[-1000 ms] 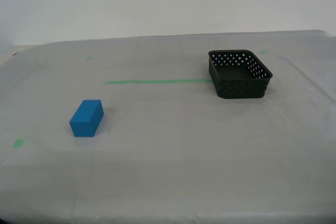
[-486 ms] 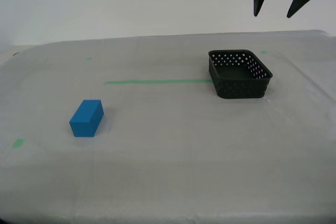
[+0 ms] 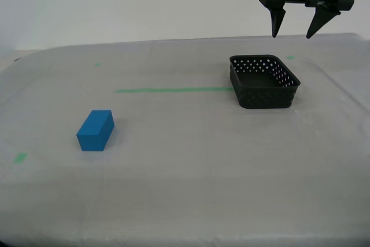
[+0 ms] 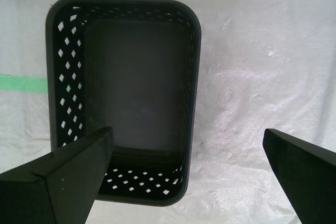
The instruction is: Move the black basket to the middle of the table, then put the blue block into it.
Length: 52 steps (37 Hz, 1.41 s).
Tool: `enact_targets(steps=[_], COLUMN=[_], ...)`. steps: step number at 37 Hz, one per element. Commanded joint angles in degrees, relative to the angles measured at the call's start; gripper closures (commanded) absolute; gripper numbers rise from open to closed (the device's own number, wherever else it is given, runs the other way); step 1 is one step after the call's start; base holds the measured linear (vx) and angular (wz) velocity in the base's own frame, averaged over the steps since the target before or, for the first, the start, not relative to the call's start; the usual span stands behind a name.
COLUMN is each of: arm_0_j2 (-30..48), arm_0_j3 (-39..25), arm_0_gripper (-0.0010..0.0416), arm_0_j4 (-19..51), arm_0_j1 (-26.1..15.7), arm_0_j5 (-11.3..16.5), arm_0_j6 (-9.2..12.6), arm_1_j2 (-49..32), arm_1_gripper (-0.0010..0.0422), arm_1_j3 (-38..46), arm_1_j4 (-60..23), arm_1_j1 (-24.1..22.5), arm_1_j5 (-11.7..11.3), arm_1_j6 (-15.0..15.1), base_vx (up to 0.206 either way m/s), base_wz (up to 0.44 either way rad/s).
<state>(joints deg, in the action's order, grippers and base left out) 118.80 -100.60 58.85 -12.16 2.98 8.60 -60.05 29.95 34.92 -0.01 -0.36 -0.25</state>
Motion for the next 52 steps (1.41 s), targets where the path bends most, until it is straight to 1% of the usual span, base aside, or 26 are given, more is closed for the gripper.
enact_targets(steps=[1,4,8,12,19,24,30,36,38,41,42,49,52], arm_0_j2=[0.0,0.0,0.0,0.0,0.0,0.0,0.0,0.0,0.0,0.0,0.0,0.0,0.0], arm_0_j3=[1.4,2.6,5.9,8.3,12.9,16.1,19.3,20.9,20.9,20.9,20.9,21.5,22.6], arm_0_gripper=[0.0006,0.0006,0.0006,0.0006,0.0006,0.0006,0.0006,0.0007,0.0007,0.0008,0.0008,0.0008,0.0007], arm_0_j4=[-2.0,-3.2,-8.1,-10.3,-16.3,-22.0,-27.0,-29.4,-29.8,-30.6,-30.8,-32.8,-34.4], arm_0_j1=[0.0,0.0,0.1,0.1,0.1,0.1,0.1,0.1,0.1,0.0,-0.1,-0.3,-0.3], arm_0_j5=[-0.1,0.0,0.2,0.3,0.3,-0.1,-0.3,-2.3,-3.9,-7.2,-7.8,-8.0,-7.5], arm_0_j6=[-0.1,-0.2,-0.2,-0.2,-0.2,-0.2,0.6,0.7,0.6,0.4,0.4,0.2,0.3], arm_1_j2=[0.0,0.0,0.0,0.0,0.0,0.0,0.0,0.0,0.0,0.0,0.0,0.0,0.0], arm_1_gripper=[0.0412,0.0412,0.0412,0.0412,0.0412,0.0412,0.0412,0.0412,0.0412,0.0412,0.0412,0.0412,0.0412], arm_1_j3=[0.0,0.0,0.0,0.0,0.0,0.0,0.0,0.0,0.0,0.0,0.0,0.0,0.0], arm_1_j4=[0.3,0.3,0.3,0.3,0.3,0.3,0.3,0.3,0.3,0.3,0.3,0.3,0.3], arm_1_j1=[0.0,0.0,0.0,0.0,0.0,0.0,0.0,0.0,0.0,0.0,0.0,0.0,0.0], arm_1_j5=[0.0,0.0,0.0,0.0,0.0,0.0,0.0,0.0,0.0,0.0,0.0,0.0,0.0], arm_1_j6=[0.1,0.1,0.1,0.1,0.1,0.1,0.1,0.1,0.1,0.1,0.1,0.1,0.1], base_vx=[0.000,0.000,0.000,0.000,0.000,0.000,0.000,0.000,0.000,0.000,0.000,0.000,0.000], base_wz=[0.000,0.000,0.000,0.000,0.000,0.000,0.000,0.000,0.000,0.000,0.000,0.000,0.000])
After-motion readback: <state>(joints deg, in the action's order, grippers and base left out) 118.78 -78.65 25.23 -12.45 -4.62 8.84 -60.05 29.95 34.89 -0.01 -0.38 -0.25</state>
